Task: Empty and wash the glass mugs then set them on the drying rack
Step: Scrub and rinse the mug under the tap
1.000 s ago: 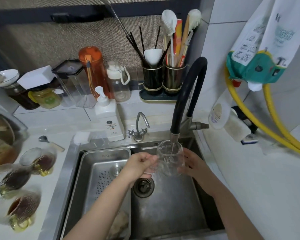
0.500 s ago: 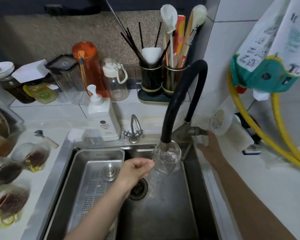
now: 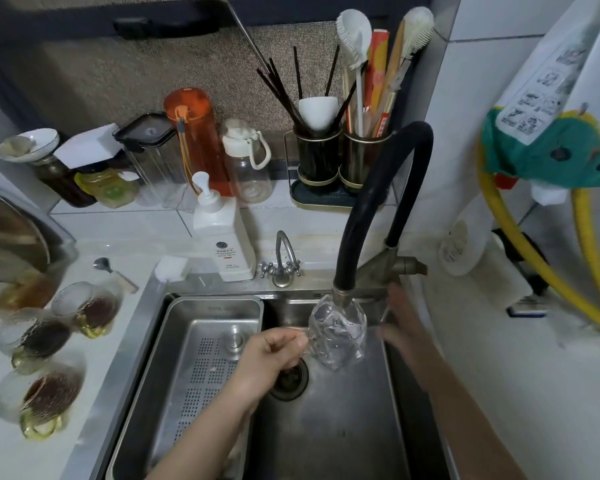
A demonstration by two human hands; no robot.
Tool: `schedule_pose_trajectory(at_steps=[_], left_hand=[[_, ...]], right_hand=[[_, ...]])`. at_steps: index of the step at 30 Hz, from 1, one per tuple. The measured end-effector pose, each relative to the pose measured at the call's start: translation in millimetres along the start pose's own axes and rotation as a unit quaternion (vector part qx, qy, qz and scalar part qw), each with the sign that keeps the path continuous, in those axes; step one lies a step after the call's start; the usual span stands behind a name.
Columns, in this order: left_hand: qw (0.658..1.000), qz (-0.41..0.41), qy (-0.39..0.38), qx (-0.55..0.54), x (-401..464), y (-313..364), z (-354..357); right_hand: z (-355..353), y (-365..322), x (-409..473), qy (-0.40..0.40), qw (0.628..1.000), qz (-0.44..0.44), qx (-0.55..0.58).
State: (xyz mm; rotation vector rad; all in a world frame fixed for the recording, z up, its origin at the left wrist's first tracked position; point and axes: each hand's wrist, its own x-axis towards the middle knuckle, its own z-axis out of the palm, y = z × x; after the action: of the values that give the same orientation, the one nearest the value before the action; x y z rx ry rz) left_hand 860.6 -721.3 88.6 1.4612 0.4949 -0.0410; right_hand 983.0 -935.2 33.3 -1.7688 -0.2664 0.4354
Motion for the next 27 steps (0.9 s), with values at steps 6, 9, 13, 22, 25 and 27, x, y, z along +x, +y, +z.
schedule_pose_trajectory(at_steps=[6,9,13,22,25,27], left_hand=[[0.998,-0.015,-0.052,0.042,-8,-4,-18],[0.995,-0.014,-0.07,0.066,-14,-9,-11],[0.994,0.007,-0.084,0.074,-32,-15,-29],[0.995,0.008,-0.087,0.038,-51,-26,-19],[0.991,-0.054,-0.122,-0.016,-49,-32,-36],[0.987,-0.072,-0.141,-0.027,-48,-34,-44]], right_hand=[[47,-17,-58,-0.133,0.988,-0.009,0.079],[47,-24,-76,-0.064,0.994,-0.008,0.093],[79,-23,-105,-0.009,0.994,-0.017,0.112],[118,-35,-128,0.133,0.989,0.004,0.068],[128,-37,-133,0.107,0.994,-0.001,0.018],[132,-43,-135,0.102,0.995,-0.001,0.024]])
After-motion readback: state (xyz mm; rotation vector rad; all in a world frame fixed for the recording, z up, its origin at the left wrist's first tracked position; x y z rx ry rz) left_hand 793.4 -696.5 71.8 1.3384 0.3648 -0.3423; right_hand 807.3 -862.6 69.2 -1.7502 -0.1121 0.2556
